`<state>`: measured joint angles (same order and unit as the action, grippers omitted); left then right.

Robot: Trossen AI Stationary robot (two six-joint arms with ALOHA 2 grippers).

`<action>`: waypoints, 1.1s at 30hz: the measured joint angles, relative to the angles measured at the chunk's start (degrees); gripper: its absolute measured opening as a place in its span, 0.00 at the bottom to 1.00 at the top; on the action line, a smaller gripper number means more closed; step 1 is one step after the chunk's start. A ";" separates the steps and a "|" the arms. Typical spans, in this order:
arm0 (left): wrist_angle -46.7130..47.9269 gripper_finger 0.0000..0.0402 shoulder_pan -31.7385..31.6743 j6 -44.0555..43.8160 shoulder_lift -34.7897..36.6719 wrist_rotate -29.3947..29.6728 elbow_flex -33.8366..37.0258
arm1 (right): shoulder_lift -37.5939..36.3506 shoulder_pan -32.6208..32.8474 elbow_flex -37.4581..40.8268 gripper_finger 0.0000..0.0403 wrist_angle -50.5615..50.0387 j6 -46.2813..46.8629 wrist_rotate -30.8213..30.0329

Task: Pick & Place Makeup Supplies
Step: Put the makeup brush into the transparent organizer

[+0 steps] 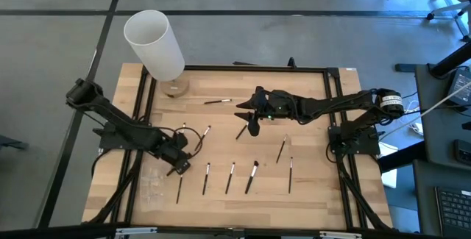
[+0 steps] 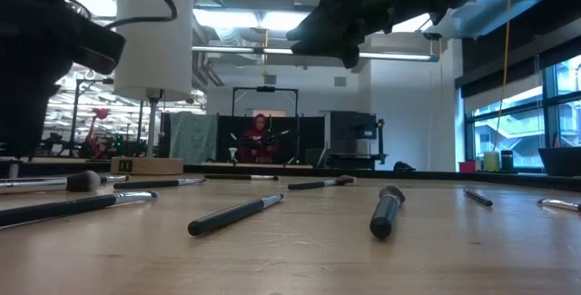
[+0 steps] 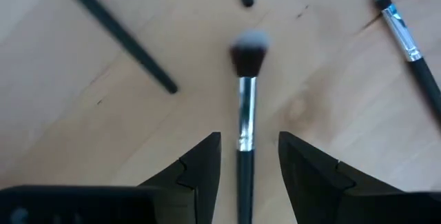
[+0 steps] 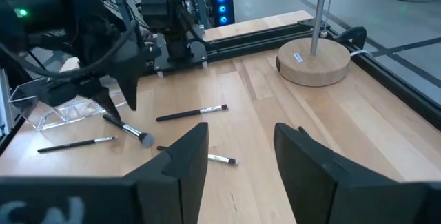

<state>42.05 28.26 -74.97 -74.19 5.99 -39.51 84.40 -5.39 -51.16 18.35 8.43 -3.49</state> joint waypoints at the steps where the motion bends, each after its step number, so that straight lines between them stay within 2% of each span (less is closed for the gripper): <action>1: -0.41 0.35 -0.19 0.28 -0.45 -0.10 0.00 | 0.00 0.00 0.00 0.41 0.00 -0.07 0.00; 15: -3.17 0.35 -0.36 4.48 -9.44 -1.70 0.00 | 0.02 0.00 0.00 0.41 -0.27 -0.09 0.00; 21: -3.30 0.25 -0.36 5.31 -11.77 -2.80 -0.31 | 0.02 0.00 0.00 0.41 -0.26 -0.09 0.00; 28: -2.30 0.13 -0.36 5.30 -10.81 -2.50 -0.26 | 0.02 0.00 0.00 0.41 -0.70 -0.09 0.00; 33: 7.25 0.12 0.08 5.05 -7.18 -0.55 -5.25 | 0.02 0.00 0.00 0.41 -0.69 -0.11 -0.02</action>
<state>49.31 28.35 -69.93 -81.37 5.44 -44.75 84.42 -5.39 -51.16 17.66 8.33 -3.51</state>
